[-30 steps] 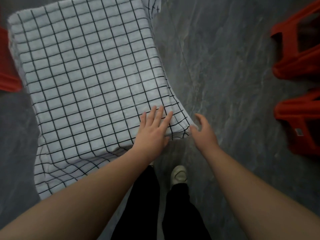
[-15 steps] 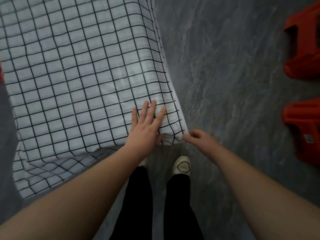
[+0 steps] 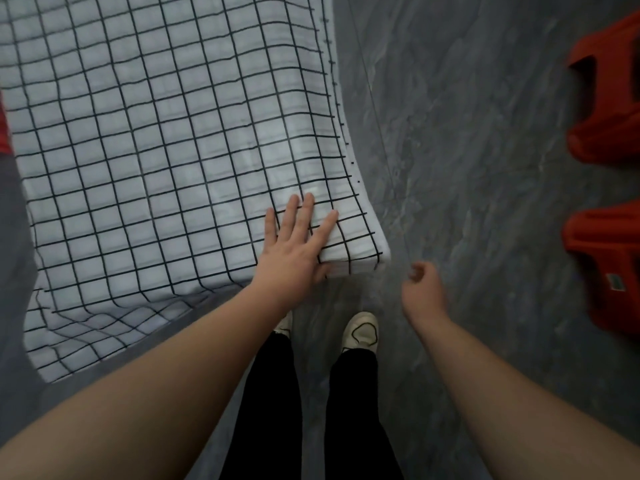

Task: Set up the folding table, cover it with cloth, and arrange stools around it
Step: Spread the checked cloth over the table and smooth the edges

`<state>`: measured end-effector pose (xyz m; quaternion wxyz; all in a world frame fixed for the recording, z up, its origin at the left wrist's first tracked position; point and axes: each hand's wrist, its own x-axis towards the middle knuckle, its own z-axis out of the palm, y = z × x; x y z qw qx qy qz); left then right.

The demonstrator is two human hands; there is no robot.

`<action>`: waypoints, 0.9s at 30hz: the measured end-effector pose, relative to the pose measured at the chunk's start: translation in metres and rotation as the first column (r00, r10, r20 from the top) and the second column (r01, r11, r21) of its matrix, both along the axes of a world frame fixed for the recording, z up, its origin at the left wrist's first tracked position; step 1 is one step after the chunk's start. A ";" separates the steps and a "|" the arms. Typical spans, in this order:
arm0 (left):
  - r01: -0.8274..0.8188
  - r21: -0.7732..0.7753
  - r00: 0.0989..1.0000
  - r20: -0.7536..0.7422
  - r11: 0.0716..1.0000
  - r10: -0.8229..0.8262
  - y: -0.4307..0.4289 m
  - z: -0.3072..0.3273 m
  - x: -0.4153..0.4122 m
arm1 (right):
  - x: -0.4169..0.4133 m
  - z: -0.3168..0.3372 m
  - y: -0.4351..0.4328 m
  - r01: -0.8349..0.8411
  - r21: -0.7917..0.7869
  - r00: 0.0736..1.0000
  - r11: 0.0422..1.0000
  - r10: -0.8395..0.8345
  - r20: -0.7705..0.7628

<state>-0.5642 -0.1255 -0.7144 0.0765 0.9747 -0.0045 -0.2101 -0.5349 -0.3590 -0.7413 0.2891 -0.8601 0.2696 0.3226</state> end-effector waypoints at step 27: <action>-0.163 0.019 0.977 0.142 0.986 0.159 -0.001 -0.021 -0.029 | -0.009 -0.012 0.095 -0.469 0.336 0.881 0.817 0.460 0.113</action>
